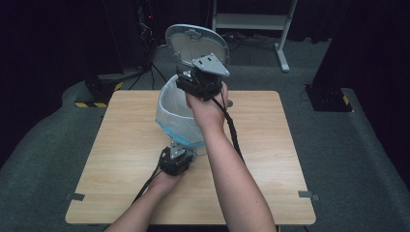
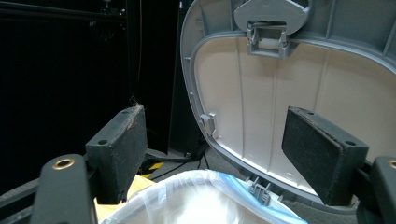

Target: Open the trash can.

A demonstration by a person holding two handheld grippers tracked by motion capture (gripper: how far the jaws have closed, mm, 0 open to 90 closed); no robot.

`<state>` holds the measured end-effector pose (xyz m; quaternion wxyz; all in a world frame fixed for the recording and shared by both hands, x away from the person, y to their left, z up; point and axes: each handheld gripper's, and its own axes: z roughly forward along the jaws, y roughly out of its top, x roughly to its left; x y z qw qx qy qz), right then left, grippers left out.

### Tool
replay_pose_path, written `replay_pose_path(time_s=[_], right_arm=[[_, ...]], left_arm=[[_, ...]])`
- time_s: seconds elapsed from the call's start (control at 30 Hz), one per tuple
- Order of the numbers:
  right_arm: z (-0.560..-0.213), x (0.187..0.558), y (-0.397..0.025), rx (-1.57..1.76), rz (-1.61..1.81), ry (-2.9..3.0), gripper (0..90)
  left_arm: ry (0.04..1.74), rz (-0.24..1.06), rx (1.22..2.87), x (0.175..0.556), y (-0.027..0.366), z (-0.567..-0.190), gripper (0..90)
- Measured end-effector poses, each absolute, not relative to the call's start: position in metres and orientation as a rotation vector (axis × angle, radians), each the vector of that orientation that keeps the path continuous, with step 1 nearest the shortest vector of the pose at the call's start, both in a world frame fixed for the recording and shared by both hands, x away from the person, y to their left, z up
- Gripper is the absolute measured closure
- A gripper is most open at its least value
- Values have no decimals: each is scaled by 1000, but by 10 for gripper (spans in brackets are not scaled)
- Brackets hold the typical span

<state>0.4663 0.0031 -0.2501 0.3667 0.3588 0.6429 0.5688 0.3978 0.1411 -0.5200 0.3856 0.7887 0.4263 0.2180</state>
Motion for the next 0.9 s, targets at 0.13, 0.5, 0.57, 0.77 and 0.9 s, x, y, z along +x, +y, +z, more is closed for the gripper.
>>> replay_pose_path(time_s=[0.13,0.5,0.57,0.77,0.9], right_arm=[[-251,465,4,918,1449,1663,221],[-253,456,-1,894,1444,1664,230],[-254,454,-3,894,1446,1664,235],[-258,447,-7,886,1443,1662,237],[-261,439,-13,880,1447,1660,240]], left_arm=[[1084,560,2008,398,141,-520,624],[1084,565,2004,398,141,-520,623],[1085,563,2001,398,140,-520,623],[1087,563,1993,398,140,-521,622],[1088,573,1992,398,140,-521,621]])
